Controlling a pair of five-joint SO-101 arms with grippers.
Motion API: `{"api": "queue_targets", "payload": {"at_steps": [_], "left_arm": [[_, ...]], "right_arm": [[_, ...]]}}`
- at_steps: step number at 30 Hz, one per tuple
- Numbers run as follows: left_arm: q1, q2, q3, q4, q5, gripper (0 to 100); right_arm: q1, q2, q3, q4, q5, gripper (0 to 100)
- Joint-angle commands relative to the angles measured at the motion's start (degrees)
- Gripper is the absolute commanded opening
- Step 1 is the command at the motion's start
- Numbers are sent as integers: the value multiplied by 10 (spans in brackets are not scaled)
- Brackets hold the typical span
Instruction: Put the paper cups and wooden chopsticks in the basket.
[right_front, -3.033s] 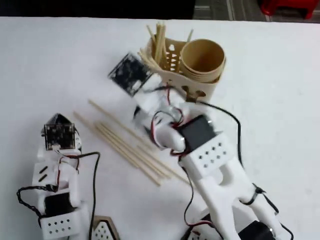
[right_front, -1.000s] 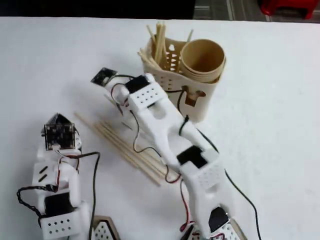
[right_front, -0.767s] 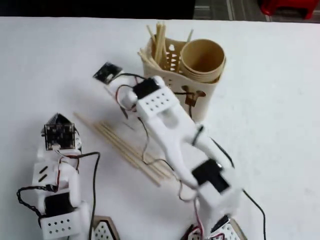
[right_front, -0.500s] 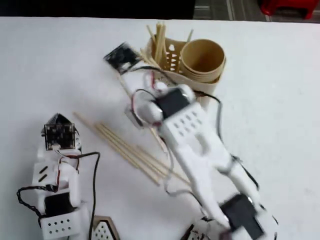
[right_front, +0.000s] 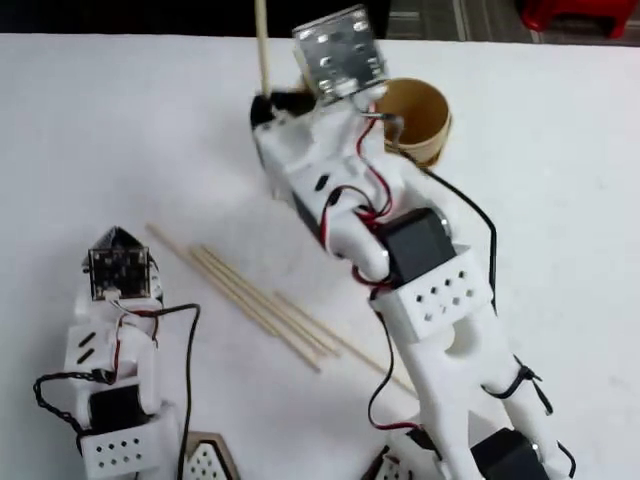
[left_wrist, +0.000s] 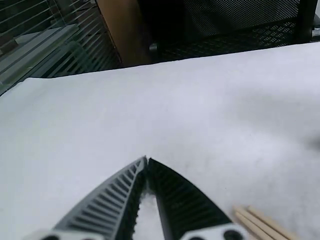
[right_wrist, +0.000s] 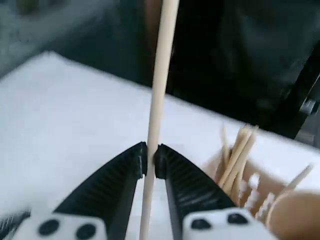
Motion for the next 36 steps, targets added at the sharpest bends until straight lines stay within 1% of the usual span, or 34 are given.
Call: {"api": "queue_targets", "payload": {"at_steps": [1,6,11,14,15,18,20,27,30,31,34,36], "left_arm": [[-2,-9,-2,-14,0,28],[-2,-9,-2,-14,0,28],[-2,-9,-2,-14,0,28],[-2,-9,-2,-14,0,28],[-2,-9,-2,-14,0,28],[-2,-9,-2,-14,0,28],[-2,-9,-2,-14,0,28],[-2,-9,-2,-14,-1,28],[-2,-9,-2,-14,-1,28],[-2,-9,-2,-14,-1,28],[-2,-9,-2,-14,-1,28],[-2,-9,-2,-14,-2,28]], "right_arm": [[33,-22,-1,-112,-4,19],[66,-22,59,-288,-4,19],[73,-22,170,-401,-3,19],[89,-21,234,-478,-2,23],[95,-19,251,-505,7,23],[103,11,282,-569,84,20],[103,39,292,-593,120,20],[104,78,297,-596,123,25],[104,73,297,-565,123,35],[104,73,297,-548,123,56],[104,56,297,-488,122,159],[103,31,297,-438,122,198]]}}
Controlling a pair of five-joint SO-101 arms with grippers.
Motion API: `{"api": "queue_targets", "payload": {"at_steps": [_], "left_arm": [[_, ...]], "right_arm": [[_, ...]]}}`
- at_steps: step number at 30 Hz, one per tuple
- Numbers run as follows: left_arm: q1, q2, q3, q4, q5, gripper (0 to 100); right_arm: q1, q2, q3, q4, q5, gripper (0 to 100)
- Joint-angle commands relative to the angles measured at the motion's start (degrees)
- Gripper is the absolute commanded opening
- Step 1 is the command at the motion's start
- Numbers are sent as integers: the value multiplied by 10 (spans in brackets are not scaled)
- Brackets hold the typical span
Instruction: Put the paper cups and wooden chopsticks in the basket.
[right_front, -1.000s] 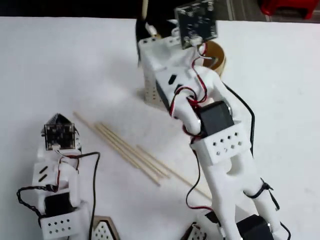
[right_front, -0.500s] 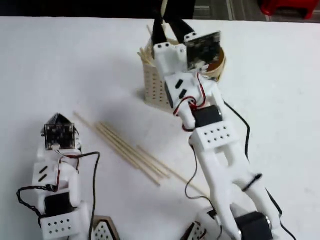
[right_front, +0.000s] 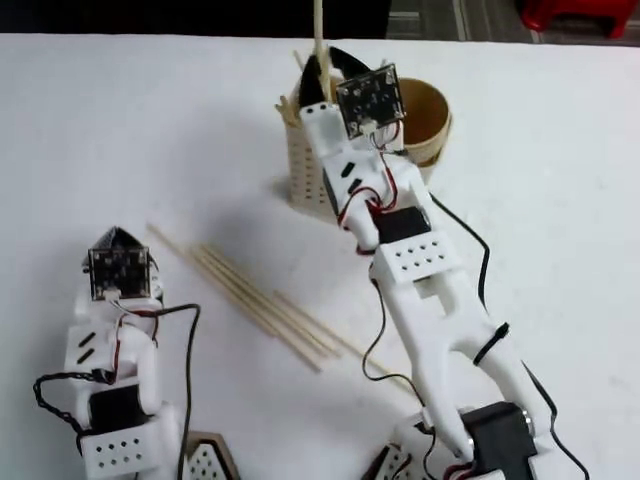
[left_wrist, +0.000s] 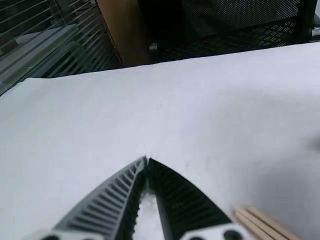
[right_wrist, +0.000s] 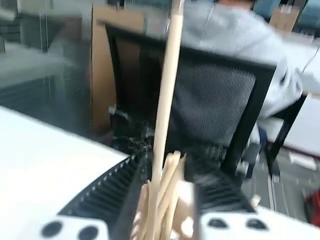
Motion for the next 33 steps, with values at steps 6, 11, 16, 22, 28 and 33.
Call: {"api": "queue_targets", "payload": {"at_steps": [6,11,16,22,28,33], "left_arm": [[-2,-9,-2,-14,-3,28],[-2,-9,-2,-14,-4,28],[-2,-9,-2,-14,-4,28],[-2,-9,-2,-14,-4,28],[-2,-9,-2,-13,-4,28],[-2,-9,-2,-13,-4,28]], "right_arm": [[-22,-181,-8,247,10,123],[-65,-266,-8,426,35,60],[-80,-283,-7,572,55,56],[-80,-282,-4,679,55,56],[-114,-209,18,738,55,57],[-154,-113,36,736,55,96]]}}
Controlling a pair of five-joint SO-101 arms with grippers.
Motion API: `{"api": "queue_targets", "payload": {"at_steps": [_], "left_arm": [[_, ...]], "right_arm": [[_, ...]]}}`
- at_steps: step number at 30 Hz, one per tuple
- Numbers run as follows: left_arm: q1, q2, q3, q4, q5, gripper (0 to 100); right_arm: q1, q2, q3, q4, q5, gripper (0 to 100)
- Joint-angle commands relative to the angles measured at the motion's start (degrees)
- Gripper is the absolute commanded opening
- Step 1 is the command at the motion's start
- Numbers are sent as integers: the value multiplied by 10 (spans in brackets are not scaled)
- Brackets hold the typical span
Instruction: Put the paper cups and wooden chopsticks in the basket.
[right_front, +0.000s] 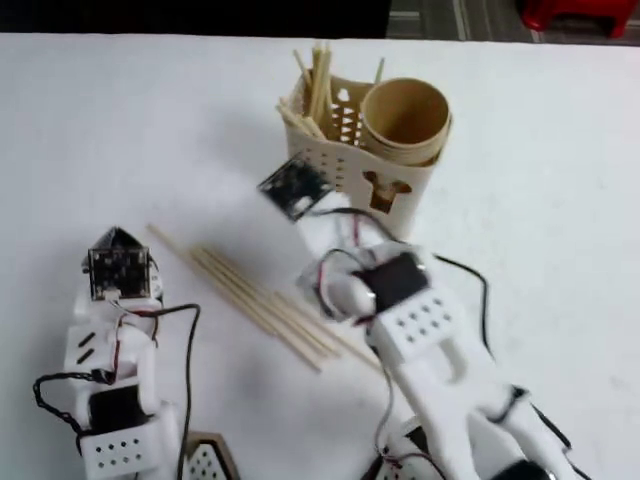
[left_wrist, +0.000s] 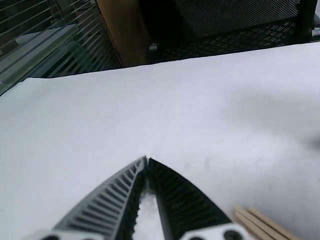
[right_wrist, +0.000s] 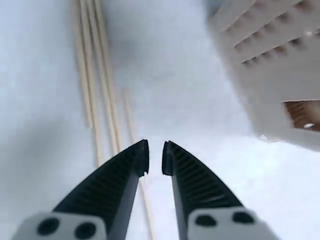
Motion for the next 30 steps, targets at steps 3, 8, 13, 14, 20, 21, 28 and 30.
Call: {"api": "queue_targets", "payload": {"at_steps": [3,8,13,14,20,21,28,30], "left_arm": [[-2,-9,-2,-12,-4,28],[-2,-9,-2,-12,-4,28],[-3,-9,-2,-13,-4,28],[-3,-9,-2,-13,-4,28],[-3,-9,-2,-13,-4,28],[-3,-9,-2,-13,-4,28],[-4,-9,-2,-13,-4,28],[-4,-9,-2,-13,-4,28]], "right_arm": [[-47,84,-4,-4,5,163],[-64,172,-4,-55,4,141],[-73,252,-5,-103,5,112],[-73,263,-5,-113,5,112],[-71,316,-5,-161,5,109],[-70,323,-5,-168,5,109],[-39,368,-34,-184,6,85],[-30,385,-51,-177,20,31]]}}
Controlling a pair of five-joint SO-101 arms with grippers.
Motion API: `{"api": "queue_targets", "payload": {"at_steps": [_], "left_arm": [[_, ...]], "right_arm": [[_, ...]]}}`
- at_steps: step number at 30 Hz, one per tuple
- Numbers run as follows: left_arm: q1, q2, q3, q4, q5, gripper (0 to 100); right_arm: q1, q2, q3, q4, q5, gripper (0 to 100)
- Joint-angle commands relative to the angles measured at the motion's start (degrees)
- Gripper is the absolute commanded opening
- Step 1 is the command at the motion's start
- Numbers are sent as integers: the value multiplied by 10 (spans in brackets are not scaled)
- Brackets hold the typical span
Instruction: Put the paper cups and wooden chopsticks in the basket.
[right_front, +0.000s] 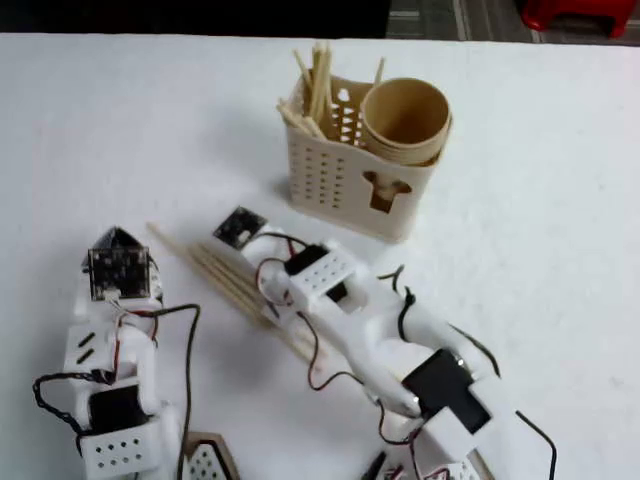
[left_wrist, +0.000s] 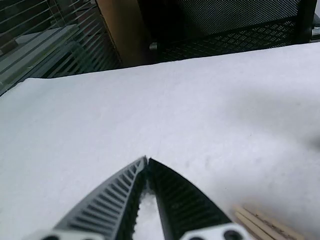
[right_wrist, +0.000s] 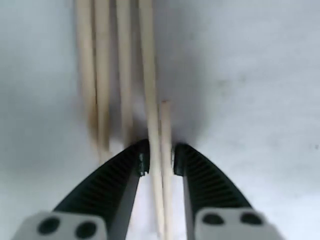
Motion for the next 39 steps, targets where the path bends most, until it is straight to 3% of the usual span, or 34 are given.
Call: {"api": "queue_targets", "payload": {"at_steps": [1,8,21,33,39], "left_arm": [[-4,-9,-2,-13,-4,28],[-4,-9,-2,-13,-4,28],[-4,-9,-2,-13,-4,28],[-4,-9,-2,-14,-4,28],[-4,-9,-2,-14,-4,28]], "right_arm": [[20,26,-39,11,36,12],[21,13,-71,92,58,18],[28,-180,-80,196,58,18],[105,-375,-171,202,56,18],[101,-425,-242,202,-8,18]]}}
